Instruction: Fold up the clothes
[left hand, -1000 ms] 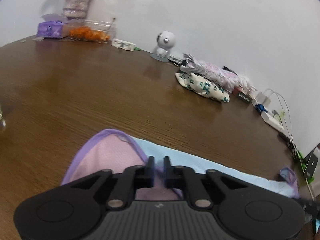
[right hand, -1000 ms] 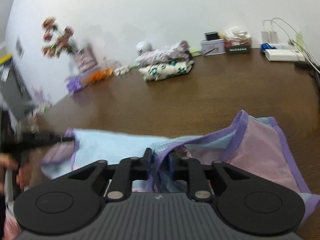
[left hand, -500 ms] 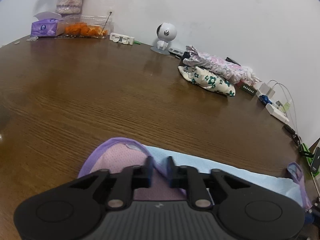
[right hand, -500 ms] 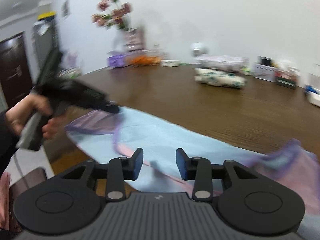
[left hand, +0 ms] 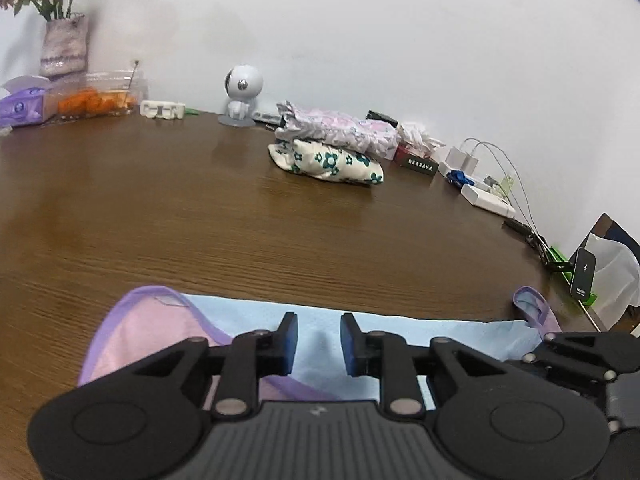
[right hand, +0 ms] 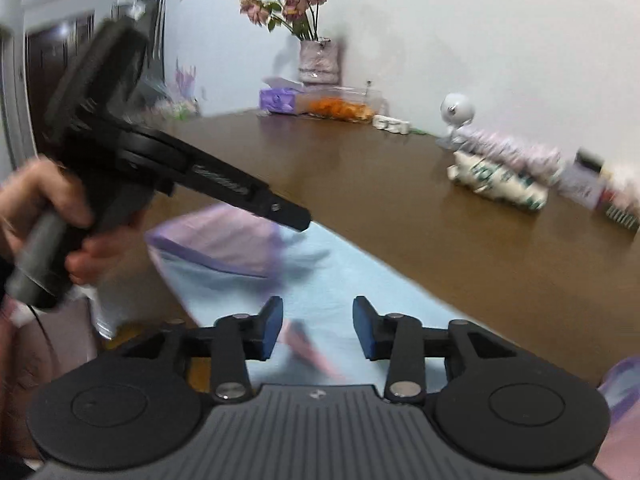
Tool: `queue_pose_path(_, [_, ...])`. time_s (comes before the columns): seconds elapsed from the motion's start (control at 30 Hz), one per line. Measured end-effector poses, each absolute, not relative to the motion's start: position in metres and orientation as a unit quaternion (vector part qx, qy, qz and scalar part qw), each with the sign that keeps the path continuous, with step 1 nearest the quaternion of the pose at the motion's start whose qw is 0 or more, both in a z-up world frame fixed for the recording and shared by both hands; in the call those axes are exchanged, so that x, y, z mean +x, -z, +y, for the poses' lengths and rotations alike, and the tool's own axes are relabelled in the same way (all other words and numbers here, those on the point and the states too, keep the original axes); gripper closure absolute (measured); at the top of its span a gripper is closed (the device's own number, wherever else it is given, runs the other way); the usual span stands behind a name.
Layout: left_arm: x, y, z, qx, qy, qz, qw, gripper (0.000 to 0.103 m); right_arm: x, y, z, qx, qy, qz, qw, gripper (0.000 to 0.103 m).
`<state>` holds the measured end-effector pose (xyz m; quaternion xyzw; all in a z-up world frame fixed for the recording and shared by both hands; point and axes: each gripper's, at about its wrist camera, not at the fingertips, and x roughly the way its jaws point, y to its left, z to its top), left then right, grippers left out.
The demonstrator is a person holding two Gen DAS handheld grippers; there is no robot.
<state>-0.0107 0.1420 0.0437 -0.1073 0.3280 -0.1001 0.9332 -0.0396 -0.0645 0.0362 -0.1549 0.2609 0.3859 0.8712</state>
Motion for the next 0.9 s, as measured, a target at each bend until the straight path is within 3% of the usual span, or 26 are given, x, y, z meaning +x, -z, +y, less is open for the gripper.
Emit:
queue_pose_path(0.03, [-0.010, -0.042, 0.138, -0.109, 0.094, 0.330, 0.933, 0.081, -0.036, -0.033, -0.061, -0.176, -0.377, 0.271, 0.868, 0.077])
queue_pose_path(0.07, [-0.010, -0.041, 0.133, -0.110, 0.088, 0.331, 0.933, 0.081, -0.033, -0.030, -0.058, -0.192, -0.370, 0.280, 0.865, 0.097])
queue_pose_path(0.17, [-0.009, -0.036, 0.120, -0.114, 0.070, 0.336, 0.932, 0.080, -0.035, -0.029, -0.061, -0.172, -0.370, 0.293, 0.865, 0.097])
queue_pose_path(0.2, [-0.012, -0.033, 0.116, -0.115, 0.068, 0.336, 0.932, 0.080, -0.037, -0.031, -0.065, -0.164, -0.370, 0.296, 0.865, 0.094])
queue_pose_path(0.23, [-0.015, -0.031, 0.112, -0.115, 0.068, 0.336, 0.932, 0.080, -0.040, -0.036, -0.075, -0.157, -0.365, 0.292, 0.870, 0.085])
queue_pose_path(0.27, [-0.017, -0.028, 0.109, -0.117, 0.067, 0.337, 0.932, 0.079, -0.044, -0.042, -0.089, -0.146, -0.351, 0.283, 0.880, 0.067])
queue_pose_path(0.33, [-0.021, -0.023, 0.103, -0.116, 0.071, 0.339, 0.931, 0.078, -0.045, -0.057, -0.125, -0.115, -0.310, 0.263, 0.906, 0.055])
queue_pose_path(0.53, [-0.029, -0.015, 0.085, -0.051, 0.060, 0.324, 0.943, 0.074, 0.016, -0.059, -0.210, -0.018, -0.105, 0.311, 0.944, 0.052])
queue_pose_path(0.77, [-0.039, -0.008, 0.078, -0.003, 0.043, 0.305, 0.951, 0.074, 0.063, -0.039, -0.210, 0.012, -0.064, 0.365, 0.929, 0.053])
queue_pose_path(0.8, [-0.039, -0.008, 0.079, -0.003, 0.043, 0.305, 0.951, 0.074, 0.068, -0.035, -0.208, 0.016, -0.059, 0.367, 0.928, 0.057])
queue_pose_path(0.87, [-0.040, -0.008, 0.080, -0.001, 0.047, 0.306, 0.951, 0.074, 0.076, -0.029, -0.208, 0.025, -0.048, 0.371, 0.927, 0.098])
queue_pose_path(0.9, [-0.040, -0.008, 0.080, 0.000, 0.048, 0.306, 0.951, 0.074, 0.078, -0.028, -0.210, 0.035, -0.047, 0.369, 0.928, 0.097])
